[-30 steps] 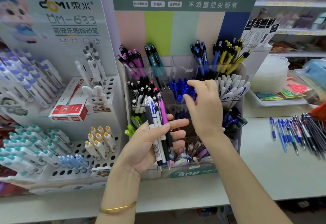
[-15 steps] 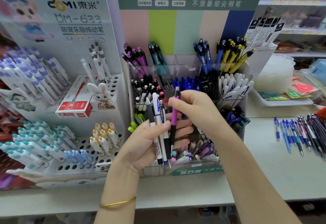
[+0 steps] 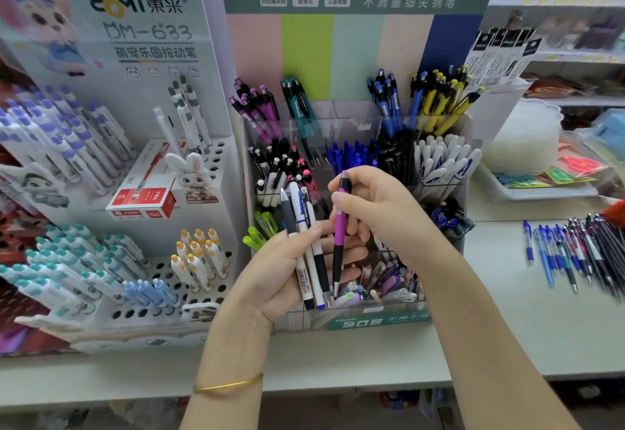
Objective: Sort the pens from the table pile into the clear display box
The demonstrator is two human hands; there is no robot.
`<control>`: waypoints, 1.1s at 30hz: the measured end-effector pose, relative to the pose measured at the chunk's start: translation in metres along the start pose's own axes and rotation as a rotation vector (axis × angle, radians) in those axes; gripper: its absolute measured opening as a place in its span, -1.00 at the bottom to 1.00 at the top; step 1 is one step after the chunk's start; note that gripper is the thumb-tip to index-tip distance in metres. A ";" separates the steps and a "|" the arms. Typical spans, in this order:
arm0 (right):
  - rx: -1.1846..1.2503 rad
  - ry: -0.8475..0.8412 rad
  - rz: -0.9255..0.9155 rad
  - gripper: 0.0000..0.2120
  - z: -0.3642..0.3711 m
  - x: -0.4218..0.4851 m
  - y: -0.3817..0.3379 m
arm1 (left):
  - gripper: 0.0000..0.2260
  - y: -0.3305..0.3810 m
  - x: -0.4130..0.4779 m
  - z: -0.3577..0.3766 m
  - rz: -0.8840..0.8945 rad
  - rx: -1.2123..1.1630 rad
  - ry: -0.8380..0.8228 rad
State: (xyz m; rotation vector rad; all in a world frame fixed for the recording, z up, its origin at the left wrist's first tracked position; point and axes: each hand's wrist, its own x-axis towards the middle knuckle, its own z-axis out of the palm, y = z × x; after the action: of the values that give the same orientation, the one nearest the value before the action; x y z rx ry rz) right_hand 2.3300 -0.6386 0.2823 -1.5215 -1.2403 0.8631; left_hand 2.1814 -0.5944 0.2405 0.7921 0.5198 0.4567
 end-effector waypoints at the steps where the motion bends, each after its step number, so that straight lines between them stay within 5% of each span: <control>1: 0.009 0.000 -0.003 -0.90 -0.001 -0.001 0.000 | -0.66 -0.001 0.000 0.000 0.001 -0.002 0.000; 10: 0.021 0.245 -0.126 -0.85 -0.004 -0.009 0.001 | -0.87 -0.009 0.007 0.004 0.068 0.074 0.234; 17: 0.003 0.411 -0.253 -0.89 -0.006 -0.016 0.004 | -0.70 -0.011 0.008 0.009 0.048 -0.136 0.250; 20: -0.054 0.282 -0.213 -0.96 -0.008 -0.017 0.002 | -0.72 -0.014 0.009 0.008 0.076 -0.030 0.267; 26: -0.293 0.075 -0.066 -0.85 0.001 -0.004 0.010 | -0.65 -0.020 0.002 0.016 0.022 0.001 0.014; 33: -0.107 -0.063 0.060 -0.84 -0.011 0.005 0.005 | -0.62 -0.022 -0.001 0.010 -0.075 -0.078 -0.114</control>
State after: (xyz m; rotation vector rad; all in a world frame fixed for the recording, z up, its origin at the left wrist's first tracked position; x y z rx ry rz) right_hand 2.3423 -0.6367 0.2813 -1.6347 -1.3102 0.9022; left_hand 2.1906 -0.6147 0.2301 0.7170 0.4220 0.3587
